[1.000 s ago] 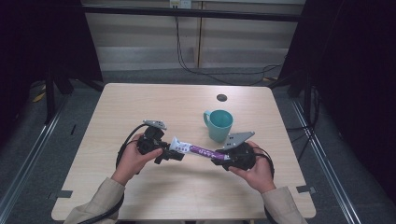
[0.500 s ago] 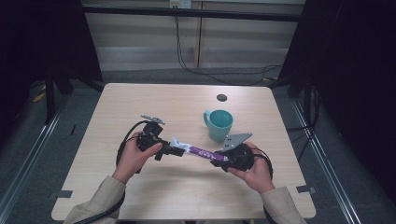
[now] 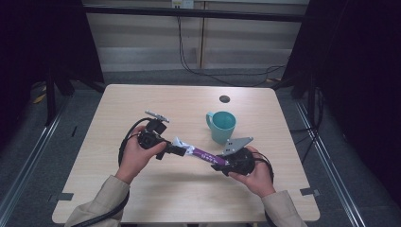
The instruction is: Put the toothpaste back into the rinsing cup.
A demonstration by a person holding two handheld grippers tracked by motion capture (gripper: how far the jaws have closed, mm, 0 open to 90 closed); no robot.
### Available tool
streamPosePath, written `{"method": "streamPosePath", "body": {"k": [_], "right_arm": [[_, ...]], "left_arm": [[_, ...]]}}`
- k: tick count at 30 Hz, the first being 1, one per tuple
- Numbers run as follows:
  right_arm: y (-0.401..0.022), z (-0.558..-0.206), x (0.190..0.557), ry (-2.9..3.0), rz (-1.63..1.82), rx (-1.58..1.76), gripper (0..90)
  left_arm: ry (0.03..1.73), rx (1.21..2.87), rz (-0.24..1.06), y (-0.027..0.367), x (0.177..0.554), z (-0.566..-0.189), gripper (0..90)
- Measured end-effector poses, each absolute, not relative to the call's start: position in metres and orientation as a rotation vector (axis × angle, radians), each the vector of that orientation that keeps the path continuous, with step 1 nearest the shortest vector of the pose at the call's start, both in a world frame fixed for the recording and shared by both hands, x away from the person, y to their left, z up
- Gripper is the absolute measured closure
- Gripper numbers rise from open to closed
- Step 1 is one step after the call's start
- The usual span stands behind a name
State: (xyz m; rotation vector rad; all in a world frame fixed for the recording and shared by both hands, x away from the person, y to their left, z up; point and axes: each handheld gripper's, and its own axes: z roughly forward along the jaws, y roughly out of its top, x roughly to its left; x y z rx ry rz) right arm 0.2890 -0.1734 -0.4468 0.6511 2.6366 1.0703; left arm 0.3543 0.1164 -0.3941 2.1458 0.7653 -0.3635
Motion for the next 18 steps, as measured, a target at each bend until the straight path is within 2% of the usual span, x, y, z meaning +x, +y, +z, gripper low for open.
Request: {"method": "streamPosePath", "body": {"k": [10, 14, 18], "right_arm": [[-0.176, -0.453, 0.288, 2.615, 1.130, 0.753, 58.1], [-0.177, -0.450, 0.289, 2.604, 1.147, 0.784, 44.4], [-0.176, -0.446, 0.290, 2.590, 1.136, 0.773, 39.5]], "left_arm": [[0.753, 2.174, -0.315, 0.105, 0.351, -0.379, 79.4], [0.763, 2.187, -0.282, 0.099, 0.351, -0.373, 80.1], [0.752, 2.205, -0.256, 0.098, 0.352, -0.368, 80.4]]}}
